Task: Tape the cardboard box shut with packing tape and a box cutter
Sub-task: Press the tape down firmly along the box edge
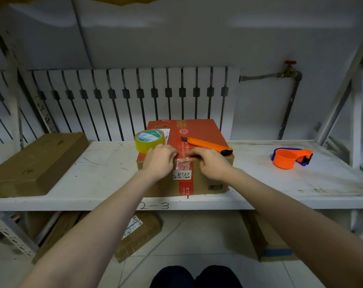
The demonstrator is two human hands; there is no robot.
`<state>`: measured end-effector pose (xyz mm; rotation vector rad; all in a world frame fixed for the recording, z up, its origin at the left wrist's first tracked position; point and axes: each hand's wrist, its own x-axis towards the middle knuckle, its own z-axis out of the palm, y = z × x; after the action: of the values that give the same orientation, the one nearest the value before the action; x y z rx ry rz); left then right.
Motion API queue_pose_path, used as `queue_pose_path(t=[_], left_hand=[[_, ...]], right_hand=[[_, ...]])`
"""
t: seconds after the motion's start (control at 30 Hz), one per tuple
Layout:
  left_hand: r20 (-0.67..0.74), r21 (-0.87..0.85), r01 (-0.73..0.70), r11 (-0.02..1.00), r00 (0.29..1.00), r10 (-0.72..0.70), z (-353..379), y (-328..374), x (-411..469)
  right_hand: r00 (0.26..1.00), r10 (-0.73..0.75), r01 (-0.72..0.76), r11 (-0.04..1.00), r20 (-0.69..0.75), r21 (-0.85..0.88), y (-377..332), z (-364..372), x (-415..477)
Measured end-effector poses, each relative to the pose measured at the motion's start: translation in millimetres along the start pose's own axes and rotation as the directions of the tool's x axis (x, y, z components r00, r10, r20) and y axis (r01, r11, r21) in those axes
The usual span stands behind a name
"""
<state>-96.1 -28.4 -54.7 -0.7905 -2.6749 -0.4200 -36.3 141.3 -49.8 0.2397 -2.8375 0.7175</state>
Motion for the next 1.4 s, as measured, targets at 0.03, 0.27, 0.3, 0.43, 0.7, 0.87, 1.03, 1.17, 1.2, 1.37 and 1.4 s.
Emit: queue_pose_path(t=[0.03, 0.27, 0.3, 0.43, 0.7, 0.87, 1.03, 1.17, 1.2, 1.37, 1.4], left_hand=[[-0.002, 0.022, 0.009, 1.0, 1.0, -0.009, 0.6, 0.3, 0.7], [-0.004, 0.081, -0.01, 0.997, 1.0, 0.011, 5.7, -0.4, -2.0], [-0.006, 0.097, -0.02, 0.995, 1.0, 0.02, 5.7, -1.5, -0.9], [-0.004, 0.122, -0.048, 0.991, 0.999, 0.049, 3.4, -4.1, 2.0], [-0.019, 0.088, -0.071, 0.994, 0.997, 0.073, 2.8, -5.4, 2.3], [-0.062, 0.084, -0.053, 0.995, 0.996, 0.058, 11.3, -10.2, 0.7], [-0.098, 0.114, -0.043, 0.993, 0.994, 0.054, 18.7, -8.7, -5.1], [-0.097, 0.146, -0.059, 0.987, 0.993, 0.074, 25.9, -10.0, -12.4], [-0.103, 0.152, -0.063, 0.986, 0.992, 0.08, 26.4, -11.0, -13.5], [-0.056, 0.211, -0.109, 0.971, 0.991, 0.123, 22.2, -19.6, -15.0], [-0.035, 0.217, -0.116, 0.969, 0.991, 0.126, 21.4, -21.6, -15.6]], right_hand=[[1.0, 0.007, -0.007, 1.0, -0.006, 0.005, -0.2, -0.2, 1.6], [0.999, -0.045, 0.043, 0.971, -0.005, -0.234, -4.8, 8.5, 19.9], [0.998, -0.057, 0.052, 0.965, -0.013, -0.256, -4.3, 10.2, 20.9], [0.997, -0.066, 0.053, 0.969, -0.045, -0.241, 0.6, 11.4, 22.4], [0.989, -0.1, 0.069, 0.964, -0.11, -0.256, 5.4, 16.1, 25.3], [0.972, -0.158, 0.105, 0.953, -0.171, -0.286, 12.9, 26.7, 25.8], [0.951, -0.228, 0.128, 0.905, -0.207, -0.405, 16.5, 37.6, 21.0], [0.956, -0.234, 0.154, 0.915, -0.179, -0.374, 19.3, 33.7, 21.4], [0.957, -0.231, 0.162, 0.926, -0.174, -0.34, 19.6, 31.5, 22.9], [0.946, -0.213, 0.126, 0.937, -0.245, -0.326, 12.9, 34.1, 30.2], [0.942, -0.22, 0.126, 0.932, -0.254, -0.339, 12.6, 35.6, 30.8]])
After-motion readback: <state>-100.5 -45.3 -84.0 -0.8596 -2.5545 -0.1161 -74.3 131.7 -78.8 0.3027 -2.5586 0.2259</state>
